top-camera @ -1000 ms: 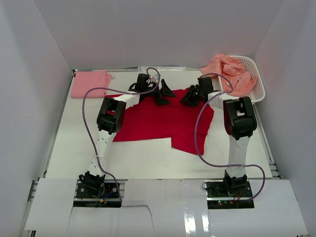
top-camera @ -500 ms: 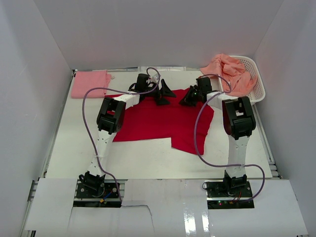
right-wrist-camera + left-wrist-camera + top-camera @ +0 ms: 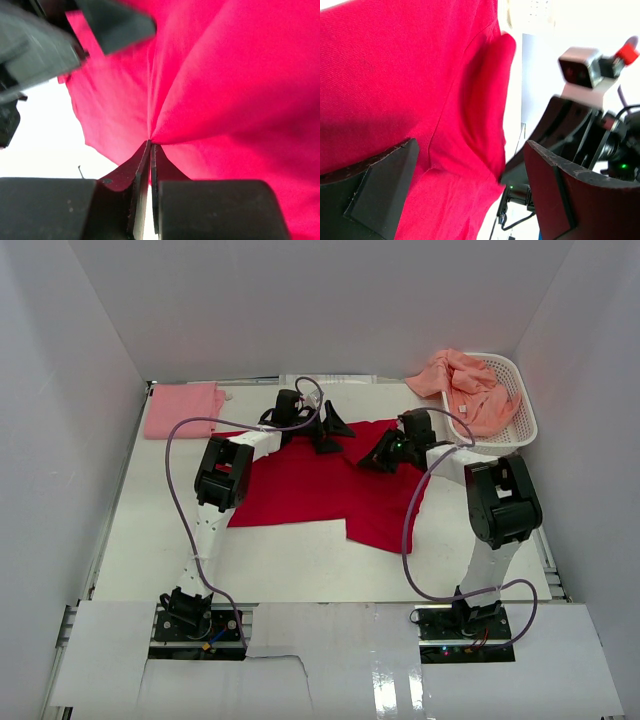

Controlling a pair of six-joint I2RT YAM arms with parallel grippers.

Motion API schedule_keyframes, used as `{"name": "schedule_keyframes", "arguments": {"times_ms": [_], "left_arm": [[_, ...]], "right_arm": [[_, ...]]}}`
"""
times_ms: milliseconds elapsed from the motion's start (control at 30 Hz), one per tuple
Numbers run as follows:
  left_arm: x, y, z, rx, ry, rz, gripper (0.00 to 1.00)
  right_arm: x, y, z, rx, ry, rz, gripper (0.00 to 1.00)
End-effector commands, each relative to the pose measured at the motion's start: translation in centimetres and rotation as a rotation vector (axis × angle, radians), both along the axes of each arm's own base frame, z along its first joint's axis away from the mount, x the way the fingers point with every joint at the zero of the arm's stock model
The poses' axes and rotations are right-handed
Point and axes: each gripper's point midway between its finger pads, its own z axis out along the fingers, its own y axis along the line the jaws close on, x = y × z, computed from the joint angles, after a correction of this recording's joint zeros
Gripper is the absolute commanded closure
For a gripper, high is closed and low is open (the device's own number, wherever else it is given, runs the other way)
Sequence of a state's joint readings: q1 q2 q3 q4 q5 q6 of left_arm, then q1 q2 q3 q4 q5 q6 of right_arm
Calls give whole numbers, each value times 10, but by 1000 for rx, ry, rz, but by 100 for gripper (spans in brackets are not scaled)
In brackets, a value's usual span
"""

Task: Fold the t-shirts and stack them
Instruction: Fold the flattened tshirt in 1/3 of the way

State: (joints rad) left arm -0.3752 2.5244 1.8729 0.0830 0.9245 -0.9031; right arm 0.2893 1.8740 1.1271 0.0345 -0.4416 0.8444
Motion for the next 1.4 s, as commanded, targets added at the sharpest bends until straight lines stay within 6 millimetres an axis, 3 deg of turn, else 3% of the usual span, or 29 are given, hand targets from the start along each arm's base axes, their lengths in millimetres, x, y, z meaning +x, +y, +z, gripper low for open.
{"name": "schedule_keyframes", "arguments": {"times_ms": [0,33,167,300,467,767,967,1100,1267,1367], "left_arm": [[4,7,32,-1,-54,22,2],[4,7,32,-1,-55,22,2],[4,7,31,-1,-54,20,2],[4,7,32,-4,-53,18,2],[3,7,33,-4,-53,18,2],[3,7,35,-8,-58,16,2],[2,7,36,-9,-58,13,2],[1,7,35,-10,-59,12,2],[1,7,35,-11,-57,11,2],[1,6,34,-11,-54,10,2]], "right_arm": [[-22,17,11,77,30,44,91],[-28,22,10,90,46,59,90],[-55,37,4,121,106,105,68],[-62,40,15,121,75,135,59],[-43,13,33,-95,-71,89,58],[-13,-71,39,-596,-261,-23,58],[5,-108,29,-663,-261,-46,58],[13,-123,23,-607,-293,-53,57],[23,-141,11,-551,-286,-53,42],[31,-139,4,-521,-286,-18,34]]}}
